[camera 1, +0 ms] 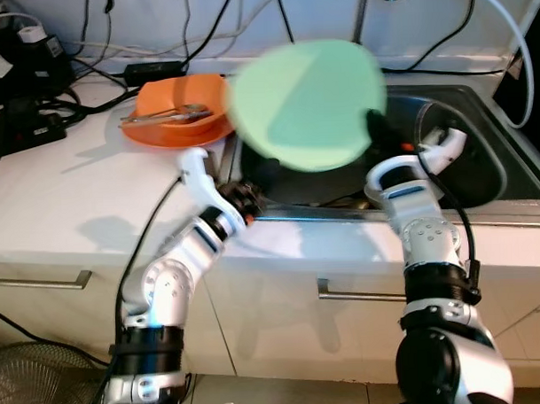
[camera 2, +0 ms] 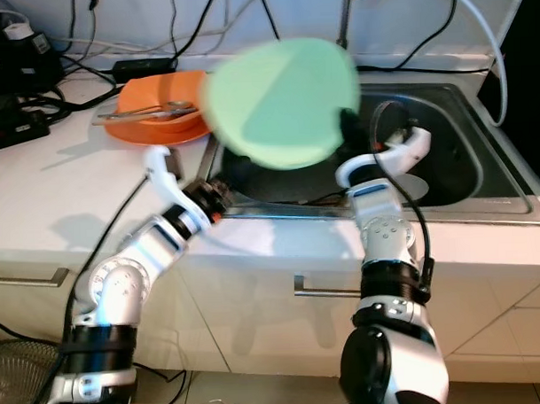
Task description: Kitchen organization
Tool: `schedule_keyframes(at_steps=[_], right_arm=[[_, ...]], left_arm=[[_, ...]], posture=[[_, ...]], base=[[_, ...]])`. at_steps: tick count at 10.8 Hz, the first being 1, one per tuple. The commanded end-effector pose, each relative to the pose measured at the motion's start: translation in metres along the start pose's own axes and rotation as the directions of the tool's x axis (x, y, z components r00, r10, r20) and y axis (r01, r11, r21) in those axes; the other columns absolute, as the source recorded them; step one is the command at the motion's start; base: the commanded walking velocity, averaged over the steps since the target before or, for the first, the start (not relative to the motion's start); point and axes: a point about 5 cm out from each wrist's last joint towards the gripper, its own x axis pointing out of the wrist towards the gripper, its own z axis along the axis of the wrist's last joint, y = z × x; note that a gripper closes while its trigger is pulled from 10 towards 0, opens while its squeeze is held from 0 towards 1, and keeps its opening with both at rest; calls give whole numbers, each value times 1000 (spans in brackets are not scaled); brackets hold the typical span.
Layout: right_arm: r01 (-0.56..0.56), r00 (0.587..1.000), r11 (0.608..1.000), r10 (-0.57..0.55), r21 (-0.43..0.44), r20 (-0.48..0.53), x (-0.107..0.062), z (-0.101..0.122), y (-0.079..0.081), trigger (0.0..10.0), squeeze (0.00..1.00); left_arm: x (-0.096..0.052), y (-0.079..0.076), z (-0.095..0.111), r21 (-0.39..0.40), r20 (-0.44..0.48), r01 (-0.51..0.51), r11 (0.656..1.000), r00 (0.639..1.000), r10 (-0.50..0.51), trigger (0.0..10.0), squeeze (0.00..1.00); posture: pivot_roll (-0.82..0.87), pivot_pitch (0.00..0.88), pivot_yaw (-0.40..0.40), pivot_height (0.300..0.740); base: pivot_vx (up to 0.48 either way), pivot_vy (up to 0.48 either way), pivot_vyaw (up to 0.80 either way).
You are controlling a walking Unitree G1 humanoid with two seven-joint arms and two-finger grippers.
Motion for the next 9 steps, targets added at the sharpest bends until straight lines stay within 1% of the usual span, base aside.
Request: schedule_keyframes(at_steps=[1, 2, 3, 4, 5, 6, 7, 8, 9], right_arm=[[0, 997, 999, 3, -38, 78, 8, 15, 10, 0, 0], [57, 992, 993, -45, -102, 117, 9, 23, 5, 0, 0], [107, 985, 978, -80, -180, 155, 11, 31, 1, 10000, 0], [145, 979, 954, -100, -263, 177, 11, 36, -2, 10000, 0], [201, 974, 905, -143, -375, 177, 12, 39, -7, 10000, 0], [250, 967, 813, -183, -526, 177, 11, 40, -15, 10000, 0], [267, 962, 681, -229, -681, 149, 11, 38, -22, 10000, 0], [277, 945, 513, -300, -813, 132, 8, 36, -33, 10000, 0], [276, 937, 474, -327, -836, 124, 7, 36, -39, 10000, 0]], left_arm=[[-1, -4, 1, 59, -11, 12, 998, 1000, -12, 10000, 0], [-1, -3, -2, 110, -36, 1, 994, 999, 3, 10000, 0], [-2, -3, -4, 145, -48, -9, 989, 999, 16, 10000, 0], [-2, -2, -5, 165, -55, -18, 986, 998, 27, 10000, 0], [-3, -1, -6, 187, -65, -27, 982, 997, 40, 10000, 0], [-5, 1, -9, 206, -76, -44, 977, 995, 60, 10000, 0], [-6, 3, -10, 223, -78, -56, 973, 994, 75, 10000, 0], [-6, 4, -10, 234, -81, -60, 970, 993, 81, 10000, 0], [-6, 5, -11, 238, -81, -63, 969, 993, 84, 10000, 0]], posture=[[124, 0, 40, 740], [124, 0, 40, 740], [125, 0, 39, 740], [126, 0, 38, 740], [126, 0, 37, 740], [125, 0, 36, 740], [125, 0, 36, 740], [128, 0, 34, 740], [131, 0, 33, 740]], base=[[0, 0, 0], [0, 0, 0], [0, 0, 0], [0, 0, 0], [0, 0, 0], [0, 0, 0], [0, 0, 0], [0, 0, 0], [0, 0, 0]])
